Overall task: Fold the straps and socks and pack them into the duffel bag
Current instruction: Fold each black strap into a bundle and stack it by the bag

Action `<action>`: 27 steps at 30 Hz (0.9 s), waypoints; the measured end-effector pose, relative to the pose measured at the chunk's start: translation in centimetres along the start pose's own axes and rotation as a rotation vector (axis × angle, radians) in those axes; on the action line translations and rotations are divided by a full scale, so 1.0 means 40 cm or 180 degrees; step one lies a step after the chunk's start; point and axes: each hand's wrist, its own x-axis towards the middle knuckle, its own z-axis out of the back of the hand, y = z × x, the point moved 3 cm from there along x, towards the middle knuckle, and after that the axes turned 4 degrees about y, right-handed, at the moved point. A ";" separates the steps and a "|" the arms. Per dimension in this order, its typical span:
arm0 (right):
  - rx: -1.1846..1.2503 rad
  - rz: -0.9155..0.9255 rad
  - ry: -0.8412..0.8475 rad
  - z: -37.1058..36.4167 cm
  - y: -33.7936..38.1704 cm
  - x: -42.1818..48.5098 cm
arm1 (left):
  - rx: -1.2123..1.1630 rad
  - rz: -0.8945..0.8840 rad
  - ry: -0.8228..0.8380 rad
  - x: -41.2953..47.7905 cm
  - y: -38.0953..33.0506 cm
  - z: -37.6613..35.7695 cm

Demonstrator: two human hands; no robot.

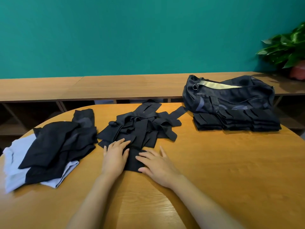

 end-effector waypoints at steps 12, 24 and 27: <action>-0.0108 -0.0895 -0.0625 0.053 -0.187 -0.173 | -0.0037 0.0066 -0.0041 -0.003 0.019 -0.015; 0.0245 -0.1302 -0.0891 0.122 -0.121 0.077 | 0.0217 -0.0426 -0.0192 0.102 -0.124 -0.009; 0.0146 -0.1517 -0.0867 0.157 -0.125 0.144 | 0.0216 -0.0556 -0.0193 0.156 -0.137 -0.005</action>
